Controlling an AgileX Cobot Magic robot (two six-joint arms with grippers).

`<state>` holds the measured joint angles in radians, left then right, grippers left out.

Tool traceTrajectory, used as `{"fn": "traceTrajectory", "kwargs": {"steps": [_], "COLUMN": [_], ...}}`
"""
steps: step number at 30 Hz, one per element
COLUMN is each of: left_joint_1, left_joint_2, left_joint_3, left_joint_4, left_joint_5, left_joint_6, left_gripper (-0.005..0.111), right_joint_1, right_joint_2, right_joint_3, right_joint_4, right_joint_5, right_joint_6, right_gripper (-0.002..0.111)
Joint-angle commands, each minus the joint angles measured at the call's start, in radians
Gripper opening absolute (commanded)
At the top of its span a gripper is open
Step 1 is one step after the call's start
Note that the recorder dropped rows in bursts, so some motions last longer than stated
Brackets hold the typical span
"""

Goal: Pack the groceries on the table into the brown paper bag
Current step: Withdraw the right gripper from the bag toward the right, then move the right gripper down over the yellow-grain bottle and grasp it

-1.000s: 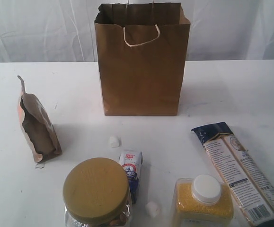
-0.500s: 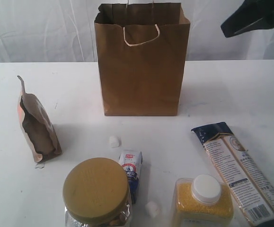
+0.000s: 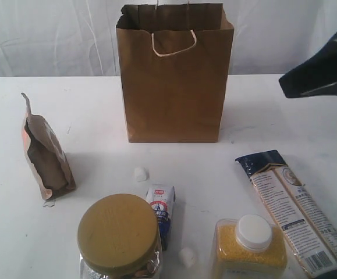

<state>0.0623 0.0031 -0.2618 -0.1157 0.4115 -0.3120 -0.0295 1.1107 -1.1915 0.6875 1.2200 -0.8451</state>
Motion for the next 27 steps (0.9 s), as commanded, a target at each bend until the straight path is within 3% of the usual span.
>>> {"fn": "traceTrajectory", "kwargs": {"steps": [1,7,20,27], "left_joint_1": [-0.005,-0.005,-0.005,-0.005], "left_joint_2": [-0.003,-0.003,-0.003,-0.003], "left_joint_3": [-0.008,-0.008,-0.008,-0.008], "left_joint_4": [-0.014,-0.018,-0.032,-0.032], "left_joint_5": [0.0,0.0,0.0,0.0], "left_joint_6": [0.002,0.002,0.002,0.002], "left_gripper": [0.0,0.0,0.0,0.0], "right_joint_1": [0.054,0.129,0.198,0.263], "right_joint_2": [-0.142,-0.267,-0.352,-0.352], "right_joint_3": [0.064,0.158,0.375,0.475], "right_joint_4": [0.001,-0.148,-0.131,-0.092], "right_joint_5": [0.001,0.001,0.001,0.001], "right_joint_6": [0.005,-0.018,-0.024,-0.175], "right_gripper": [0.078,0.078,0.078,0.078]}}
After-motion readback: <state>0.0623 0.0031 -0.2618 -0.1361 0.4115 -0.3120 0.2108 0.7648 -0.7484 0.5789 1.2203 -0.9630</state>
